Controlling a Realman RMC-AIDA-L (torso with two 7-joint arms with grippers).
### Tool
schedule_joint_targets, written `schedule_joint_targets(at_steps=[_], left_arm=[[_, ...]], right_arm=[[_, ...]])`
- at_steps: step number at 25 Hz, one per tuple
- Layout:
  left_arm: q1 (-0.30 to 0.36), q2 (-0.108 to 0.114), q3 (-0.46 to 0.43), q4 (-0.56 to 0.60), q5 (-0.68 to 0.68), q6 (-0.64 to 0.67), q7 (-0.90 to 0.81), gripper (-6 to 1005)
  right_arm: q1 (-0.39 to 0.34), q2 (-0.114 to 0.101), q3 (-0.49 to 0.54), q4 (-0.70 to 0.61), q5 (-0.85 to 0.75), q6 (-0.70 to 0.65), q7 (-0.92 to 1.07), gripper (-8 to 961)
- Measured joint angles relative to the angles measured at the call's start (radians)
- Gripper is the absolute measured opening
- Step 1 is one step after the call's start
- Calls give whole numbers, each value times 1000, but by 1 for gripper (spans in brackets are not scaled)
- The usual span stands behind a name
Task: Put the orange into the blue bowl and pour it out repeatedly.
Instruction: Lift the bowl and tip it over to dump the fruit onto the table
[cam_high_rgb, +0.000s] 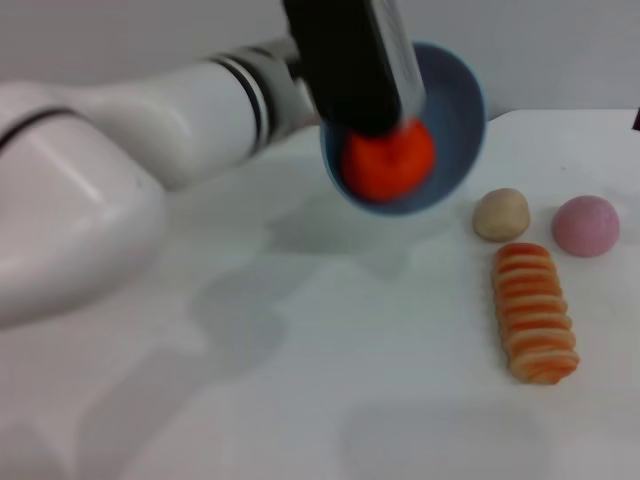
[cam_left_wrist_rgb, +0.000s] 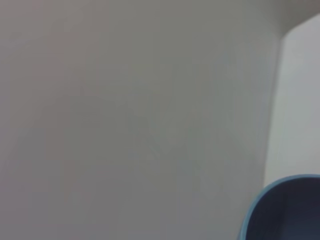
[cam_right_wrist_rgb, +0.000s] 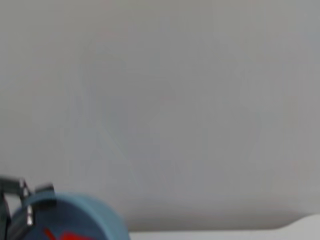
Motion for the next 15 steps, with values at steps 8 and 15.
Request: schedule_joint_targets(at_steps=[8, 15], left_arm=[[117, -4, 151, 46, 7, -217, 375, 0], [220, -6, 263, -8, 7, -514, 699, -1]], right_arm=[[-24, 0, 14, 37, 51, 8, -41, 524], [-18, -1, 18, 40, 52, 9, -42, 524]])
